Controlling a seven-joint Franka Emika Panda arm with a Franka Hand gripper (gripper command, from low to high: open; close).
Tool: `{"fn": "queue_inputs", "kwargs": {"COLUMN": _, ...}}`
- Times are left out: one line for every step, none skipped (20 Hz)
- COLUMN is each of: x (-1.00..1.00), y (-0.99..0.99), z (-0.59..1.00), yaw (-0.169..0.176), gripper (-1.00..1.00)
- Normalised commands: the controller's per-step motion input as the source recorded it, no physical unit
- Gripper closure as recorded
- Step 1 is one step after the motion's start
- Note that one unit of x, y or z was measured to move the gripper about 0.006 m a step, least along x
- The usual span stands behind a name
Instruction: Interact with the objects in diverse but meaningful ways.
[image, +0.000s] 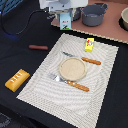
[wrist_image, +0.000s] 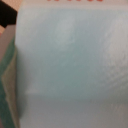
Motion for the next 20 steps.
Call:
{"fn": "queue_inputs", "kwargs": {"x": 0.63, "y": -0.10, "z": 0.00, "yaw": -0.042, "gripper": 1.00}}
{"fn": "queue_inputs", "kwargs": {"x": 0.63, "y": -0.10, "z": -0.01, "yaw": -0.024, "gripper": 1.00}}
{"fn": "queue_inputs", "kwargs": {"x": 0.49, "y": -0.20, "z": 0.00, "yaw": -0.027, "gripper": 1.00}}
{"fn": "queue_inputs", "kwargs": {"x": 0.50, "y": -0.15, "z": -0.02, "yaw": -0.029, "gripper": 1.00}}
{"fn": "queue_inputs", "kwargs": {"x": 0.40, "y": -0.13, "z": -0.03, "yaw": -0.019, "gripper": 1.00}}
{"fn": "queue_inputs", "kwargs": {"x": 0.18, "y": -0.27, "z": -0.05, "yaw": 0.000, "gripper": 1.00}}
{"fn": "queue_inputs", "kwargs": {"x": 0.00, "y": -0.25, "z": -0.10, "yaw": -0.005, "gripper": 1.00}}
{"fn": "queue_inputs", "kwargs": {"x": 0.11, "y": -0.11, "z": -0.15, "yaw": -0.018, "gripper": 1.00}}
{"fn": "queue_inputs", "kwargs": {"x": 0.39, "y": -0.11, "z": -0.10, "yaw": -0.014, "gripper": 1.00}}
{"fn": "queue_inputs", "kwargs": {"x": 0.31, "y": -0.22, "z": -0.10, "yaw": -0.015, "gripper": 1.00}}
{"fn": "queue_inputs", "kwargs": {"x": 0.19, "y": -0.28, "z": -0.12, "yaw": -0.018, "gripper": 1.00}}
{"fn": "queue_inputs", "kwargs": {"x": 0.31, "y": -0.23, "z": -0.12, "yaw": -0.024, "gripper": 1.00}}
{"fn": "queue_inputs", "kwargs": {"x": 0.47, "y": -0.13, "z": -0.15, "yaw": -0.017, "gripper": 1.00}}
{"fn": "queue_inputs", "kwargs": {"x": 0.58, "y": -0.03, "z": -0.11, "yaw": -0.020, "gripper": 1.00}}
{"fn": "queue_inputs", "kwargs": {"x": 0.53, "y": -0.07, "z": -0.07, "yaw": -0.021, "gripper": 1.00}}
{"fn": "queue_inputs", "kwargs": {"x": 0.39, "y": -0.07, "z": -0.15, "yaw": -0.019, "gripper": 1.00}}
{"fn": "queue_inputs", "kwargs": {"x": 0.43, "y": 0.00, "z": -0.22, "yaw": -0.017, "gripper": 1.00}}
{"fn": "queue_inputs", "kwargs": {"x": 0.46, "y": 0.00, "z": -0.19, "yaw": -0.010, "gripper": 1.00}}
{"fn": "queue_inputs", "kwargs": {"x": 0.50, "y": 0.00, "z": -0.15, "yaw": -0.007, "gripper": 1.00}}
{"fn": "queue_inputs", "kwargs": {"x": 0.49, "y": 0.00, "z": -0.13, "yaw": -0.009, "gripper": 1.00}}
